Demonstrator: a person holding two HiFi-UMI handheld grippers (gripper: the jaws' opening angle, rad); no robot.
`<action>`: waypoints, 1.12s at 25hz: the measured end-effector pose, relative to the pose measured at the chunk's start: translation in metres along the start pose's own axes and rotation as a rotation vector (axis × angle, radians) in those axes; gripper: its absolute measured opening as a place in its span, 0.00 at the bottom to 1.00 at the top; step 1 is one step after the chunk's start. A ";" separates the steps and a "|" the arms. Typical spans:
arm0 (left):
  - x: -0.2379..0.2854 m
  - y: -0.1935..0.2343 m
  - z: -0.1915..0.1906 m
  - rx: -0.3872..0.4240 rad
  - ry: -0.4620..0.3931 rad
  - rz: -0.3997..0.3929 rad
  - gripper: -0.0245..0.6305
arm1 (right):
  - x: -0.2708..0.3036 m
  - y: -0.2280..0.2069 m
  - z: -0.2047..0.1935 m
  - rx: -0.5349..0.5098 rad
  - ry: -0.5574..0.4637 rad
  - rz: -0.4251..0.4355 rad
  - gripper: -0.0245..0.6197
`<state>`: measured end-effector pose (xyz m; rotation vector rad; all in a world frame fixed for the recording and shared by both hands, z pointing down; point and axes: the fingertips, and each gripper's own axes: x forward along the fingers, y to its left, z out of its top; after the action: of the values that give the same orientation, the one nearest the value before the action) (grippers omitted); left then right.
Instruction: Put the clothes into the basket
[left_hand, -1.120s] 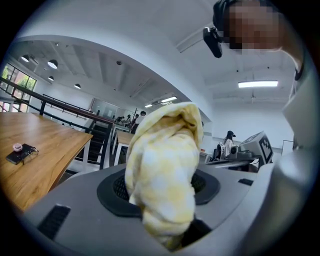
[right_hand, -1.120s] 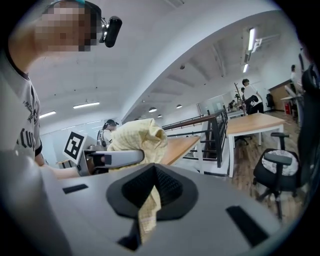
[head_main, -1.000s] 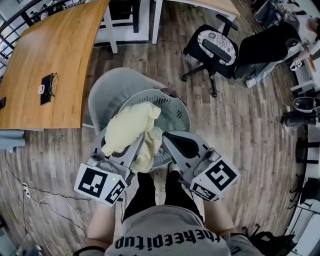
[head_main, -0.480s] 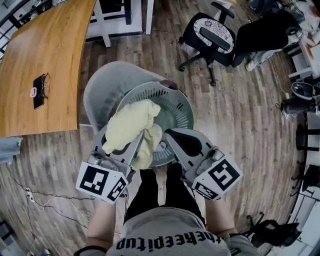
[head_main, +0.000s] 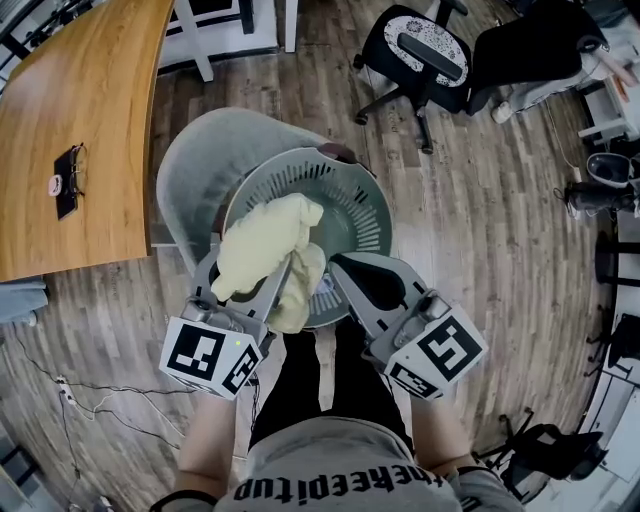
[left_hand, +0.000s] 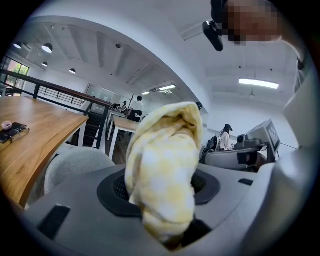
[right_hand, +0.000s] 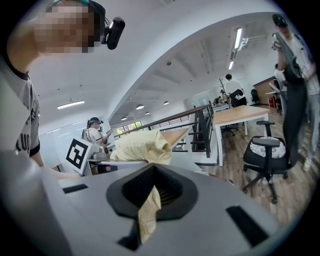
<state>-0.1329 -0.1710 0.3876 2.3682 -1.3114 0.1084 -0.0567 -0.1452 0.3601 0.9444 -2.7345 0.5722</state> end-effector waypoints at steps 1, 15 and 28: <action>0.002 0.000 -0.003 -0.004 0.005 0.000 0.37 | 0.000 -0.001 -0.002 0.004 0.003 -0.001 0.05; 0.024 0.008 -0.047 -0.016 0.082 0.018 0.38 | -0.004 -0.011 -0.027 0.044 0.036 -0.013 0.05; 0.031 0.015 -0.073 0.000 0.163 0.047 0.41 | -0.009 -0.014 -0.037 0.056 0.046 -0.018 0.05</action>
<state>-0.1179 -0.1731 0.4669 2.2754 -1.2891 0.3082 -0.0388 -0.1349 0.3950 0.9555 -2.6798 0.6614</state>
